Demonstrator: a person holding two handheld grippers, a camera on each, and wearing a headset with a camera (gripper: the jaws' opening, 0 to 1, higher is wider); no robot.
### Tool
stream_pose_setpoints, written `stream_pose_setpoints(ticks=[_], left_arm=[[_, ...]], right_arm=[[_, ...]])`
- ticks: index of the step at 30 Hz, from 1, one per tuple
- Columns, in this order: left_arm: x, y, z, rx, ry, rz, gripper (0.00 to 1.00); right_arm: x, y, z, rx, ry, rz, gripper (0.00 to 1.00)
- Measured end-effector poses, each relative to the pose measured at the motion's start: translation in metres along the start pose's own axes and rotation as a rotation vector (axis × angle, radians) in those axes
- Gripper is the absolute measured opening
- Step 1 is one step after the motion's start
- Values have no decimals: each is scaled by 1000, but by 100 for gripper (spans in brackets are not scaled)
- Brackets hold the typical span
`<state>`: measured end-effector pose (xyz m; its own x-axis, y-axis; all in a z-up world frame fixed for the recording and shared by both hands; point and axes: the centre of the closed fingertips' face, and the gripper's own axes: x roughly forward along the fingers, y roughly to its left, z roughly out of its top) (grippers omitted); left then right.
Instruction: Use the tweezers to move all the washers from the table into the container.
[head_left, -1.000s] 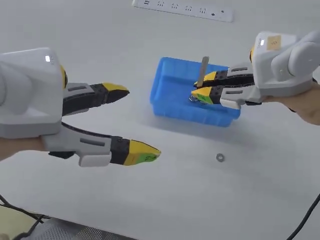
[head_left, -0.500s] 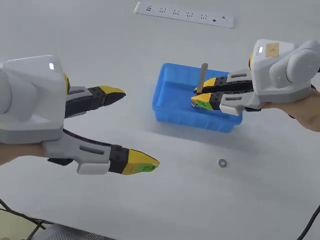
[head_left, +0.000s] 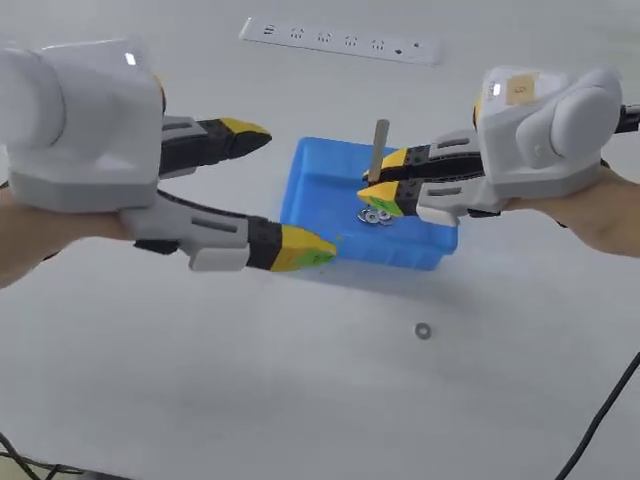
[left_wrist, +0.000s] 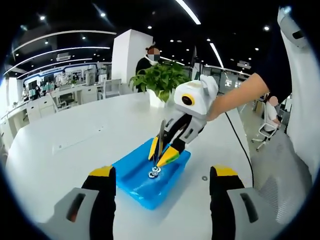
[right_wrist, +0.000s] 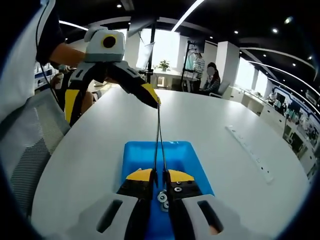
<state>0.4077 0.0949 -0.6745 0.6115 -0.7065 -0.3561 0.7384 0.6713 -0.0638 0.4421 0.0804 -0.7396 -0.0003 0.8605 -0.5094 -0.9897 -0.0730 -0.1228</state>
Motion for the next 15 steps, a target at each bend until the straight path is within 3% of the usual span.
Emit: stream_pose_setpoints(ticks=[4, 6, 9, 11, 13, 15], left_arm=[[13, -6, 21, 8, -27, -34, 74], [20, -7, 25, 17, -31, -57, 71], [28, -9, 28, 24, -31, -89, 59], [29, -13, 30, 42, -39, -120, 46], [31, -14, 31, 80, -31, -142, 40], [31, -13, 32, 79, -27, -161, 37]], right_arm=[[0, 3, -2, -4, 4, 9, 11], [-1, 5, -2, -12, 8, 13, 11], [-2, 7, -1, -12, 6, 18, 11], [-3, 7, -1, -9, 4, 20, 11], [-5, 7, -1, -8, 1, 21, 11], [-5, 7, -1, -6, 0, 26, 11]])
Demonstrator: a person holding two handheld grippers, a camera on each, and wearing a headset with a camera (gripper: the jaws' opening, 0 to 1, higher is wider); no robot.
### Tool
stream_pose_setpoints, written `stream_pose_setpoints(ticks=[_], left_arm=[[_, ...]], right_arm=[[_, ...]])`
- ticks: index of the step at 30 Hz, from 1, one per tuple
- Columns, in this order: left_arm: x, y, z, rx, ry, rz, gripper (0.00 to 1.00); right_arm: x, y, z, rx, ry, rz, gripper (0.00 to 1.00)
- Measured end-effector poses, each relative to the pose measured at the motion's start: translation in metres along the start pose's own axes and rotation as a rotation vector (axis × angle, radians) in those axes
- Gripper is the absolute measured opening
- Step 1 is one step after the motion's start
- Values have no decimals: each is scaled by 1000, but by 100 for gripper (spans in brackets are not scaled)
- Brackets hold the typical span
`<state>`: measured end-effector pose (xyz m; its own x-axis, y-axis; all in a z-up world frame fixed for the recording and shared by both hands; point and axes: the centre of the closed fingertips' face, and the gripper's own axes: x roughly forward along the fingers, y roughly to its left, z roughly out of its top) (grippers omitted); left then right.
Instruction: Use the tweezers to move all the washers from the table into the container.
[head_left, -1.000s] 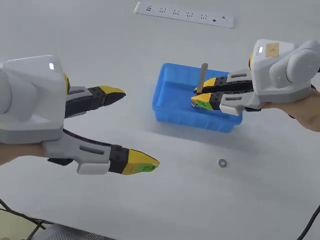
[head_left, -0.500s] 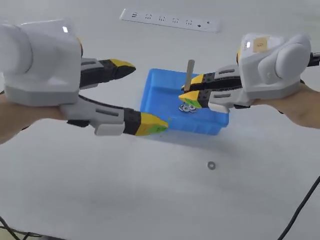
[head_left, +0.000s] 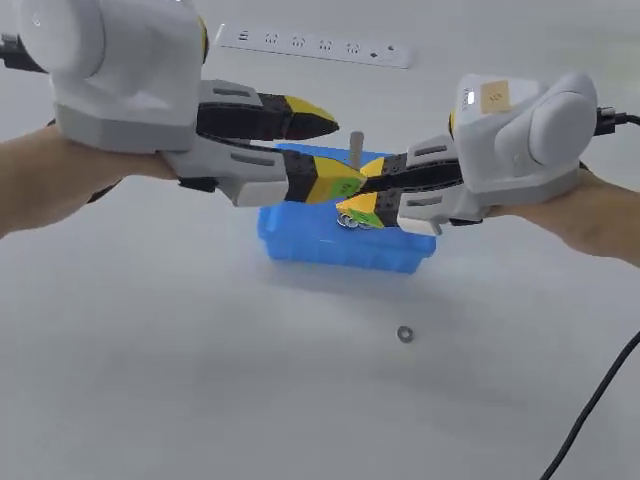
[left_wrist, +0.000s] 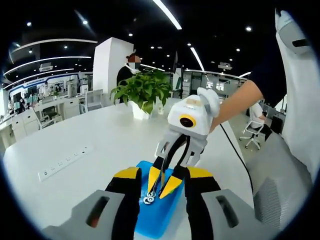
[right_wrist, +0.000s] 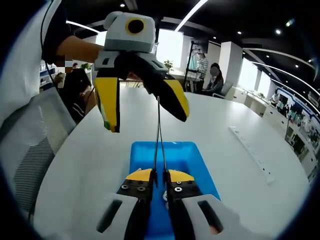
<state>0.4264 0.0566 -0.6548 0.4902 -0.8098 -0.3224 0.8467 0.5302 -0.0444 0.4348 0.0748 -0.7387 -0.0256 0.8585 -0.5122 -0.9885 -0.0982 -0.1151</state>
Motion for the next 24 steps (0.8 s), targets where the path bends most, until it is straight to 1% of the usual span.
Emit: stream_pose_setpoints(ticks=[3, 6, 10, 14, 16, 18, 20, 22, 24], left_arm=[[1, 1, 3, 17, 5, -20, 29], [3, 0, 5, 23, 9, -44, 28], [9, -4, 0, 40, 38, -74, 24], [12, -7, -3, 49, 46, -92, 21], [13, -7, -4, 64, 51, -94, 19], [13, -8, -4, 56, 53, -103, 13], [13, -8, -3, 57, 47, -103, 12], [13, -8, -2, 54, 49, -107, 8], [13, -8, -3, 64, 56, -111, 8]], right_arm=[[0, 2, -1, -1, 4, 6, 11], [0, 4, -2, -2, 6, 13, 11], [1, 5, -2, -7, 7, 22, 11], [1, 8, 2, -8, -1, 27, 11], [1, 7, 3, -13, -1, 27, 11], [1, 9, 4, -13, -3, 28, 11], [1, 8, 4, -13, -2, 28, 11], [1, 8, 3, -11, -1, 31, 11], [1, 9, 3, -11, 1, 34, 11]])
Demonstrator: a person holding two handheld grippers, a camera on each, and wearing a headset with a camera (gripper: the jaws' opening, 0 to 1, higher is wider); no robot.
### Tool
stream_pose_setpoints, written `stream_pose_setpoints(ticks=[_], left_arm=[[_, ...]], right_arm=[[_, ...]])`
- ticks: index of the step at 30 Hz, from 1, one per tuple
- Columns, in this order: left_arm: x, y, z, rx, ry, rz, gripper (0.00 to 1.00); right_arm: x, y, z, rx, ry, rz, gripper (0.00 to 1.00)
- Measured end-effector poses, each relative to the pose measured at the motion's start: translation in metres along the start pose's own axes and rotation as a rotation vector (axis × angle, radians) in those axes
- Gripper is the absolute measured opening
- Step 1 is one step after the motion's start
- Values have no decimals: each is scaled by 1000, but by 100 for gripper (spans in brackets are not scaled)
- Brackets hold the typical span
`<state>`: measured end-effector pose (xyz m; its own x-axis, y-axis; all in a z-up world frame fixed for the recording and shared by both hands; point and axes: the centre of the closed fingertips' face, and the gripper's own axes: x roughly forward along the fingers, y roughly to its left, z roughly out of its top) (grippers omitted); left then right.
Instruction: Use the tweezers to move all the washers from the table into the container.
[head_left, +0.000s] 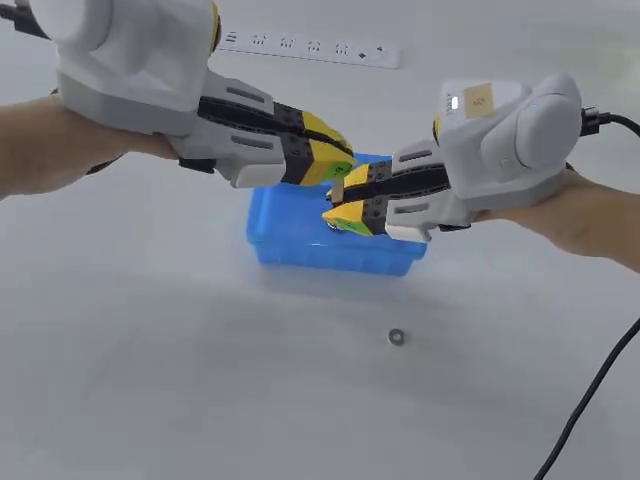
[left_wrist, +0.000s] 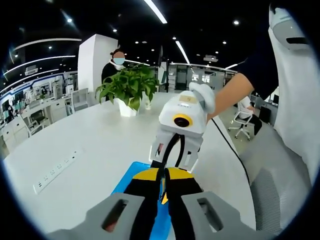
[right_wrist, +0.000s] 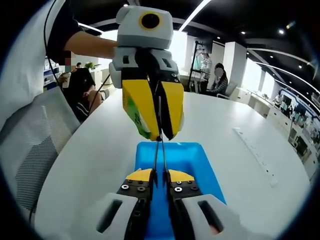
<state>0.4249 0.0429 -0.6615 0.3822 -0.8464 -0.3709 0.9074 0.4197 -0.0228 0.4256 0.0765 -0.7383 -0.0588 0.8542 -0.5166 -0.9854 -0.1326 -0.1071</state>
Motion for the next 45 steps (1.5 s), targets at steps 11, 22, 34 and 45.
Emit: stream_pose_setpoints(ticks=[11, 22, 34, 45], left_arm=[[1, -1, 2, 59, 15, -8, 5], [1, 2, 11, 113, 22, 4, 5], [-2, -10, 25, 177, 31, -3, 5], [-3, -31, 45, 229, 36, -31, 5]], right_arm=[[0, 1, 1, 5, -4, 5, 12], [-5, 6, 11, 29, -14, -10, 19], [-33, 11, 6, 37, -8, -79, 32], [-100, 26, -13, 99, -44, -239, 34]])
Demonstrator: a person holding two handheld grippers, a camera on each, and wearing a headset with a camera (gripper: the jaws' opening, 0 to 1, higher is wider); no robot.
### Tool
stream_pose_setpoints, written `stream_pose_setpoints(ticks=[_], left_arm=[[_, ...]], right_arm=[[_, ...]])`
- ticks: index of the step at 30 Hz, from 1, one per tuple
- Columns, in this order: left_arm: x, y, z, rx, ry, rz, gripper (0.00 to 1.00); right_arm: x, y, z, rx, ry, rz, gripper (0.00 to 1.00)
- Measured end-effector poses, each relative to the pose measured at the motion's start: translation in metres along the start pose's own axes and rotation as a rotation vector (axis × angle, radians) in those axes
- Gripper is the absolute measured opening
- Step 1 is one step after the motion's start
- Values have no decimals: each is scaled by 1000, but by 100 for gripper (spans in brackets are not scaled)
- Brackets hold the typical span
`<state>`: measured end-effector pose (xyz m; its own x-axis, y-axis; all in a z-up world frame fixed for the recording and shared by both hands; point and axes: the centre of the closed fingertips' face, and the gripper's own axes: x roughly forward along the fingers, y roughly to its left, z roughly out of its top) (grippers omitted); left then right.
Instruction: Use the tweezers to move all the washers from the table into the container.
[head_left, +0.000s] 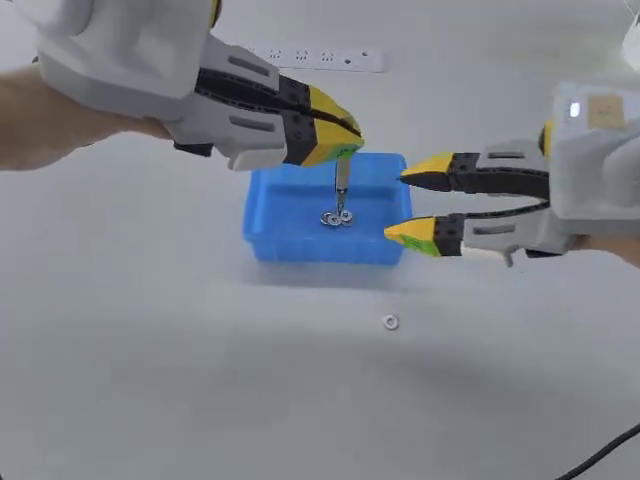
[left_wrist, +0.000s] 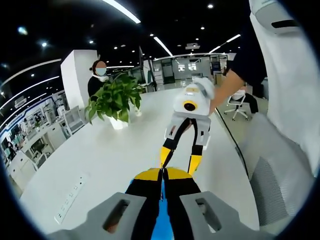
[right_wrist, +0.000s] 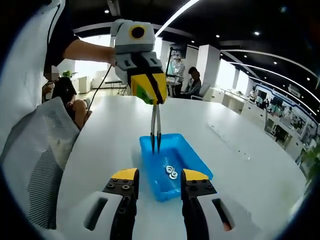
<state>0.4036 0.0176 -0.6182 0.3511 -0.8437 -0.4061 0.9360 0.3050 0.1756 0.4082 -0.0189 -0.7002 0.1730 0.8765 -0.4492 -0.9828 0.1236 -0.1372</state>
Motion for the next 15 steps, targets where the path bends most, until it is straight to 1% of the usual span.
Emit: stream_pose_setpoints(ticks=[2, 4, 7, 12, 13, 14, 15], left_arm=[[2, -4, 3, 7, 0, -9, 5], [6, -10, 7, 15, 0, -19, 5], [14, -23, 9, 24, 5, -44, 5], [23, -42, 9, 18, 4, -78, 5], [24, -43, 6, 16, 3, -81, 5], [27, -46, 5, 11, 3, -85, 5], [27, -49, 5, 9, 3, -88, 5]], right_arm=[[-10, 5, -6, 21, 6, -16, 34], [-22, 12, -15, 45, 16, -33, 34], [-32, 19, -22, 76, 17, -55, 34], [-43, 27, -25, 111, 8, -80, 34], [-44, 29, -26, 115, 9, -81, 34], [-44, 30, -27, 116, 11, -82, 34], [-45, 31, -27, 118, 11, -82, 34]])
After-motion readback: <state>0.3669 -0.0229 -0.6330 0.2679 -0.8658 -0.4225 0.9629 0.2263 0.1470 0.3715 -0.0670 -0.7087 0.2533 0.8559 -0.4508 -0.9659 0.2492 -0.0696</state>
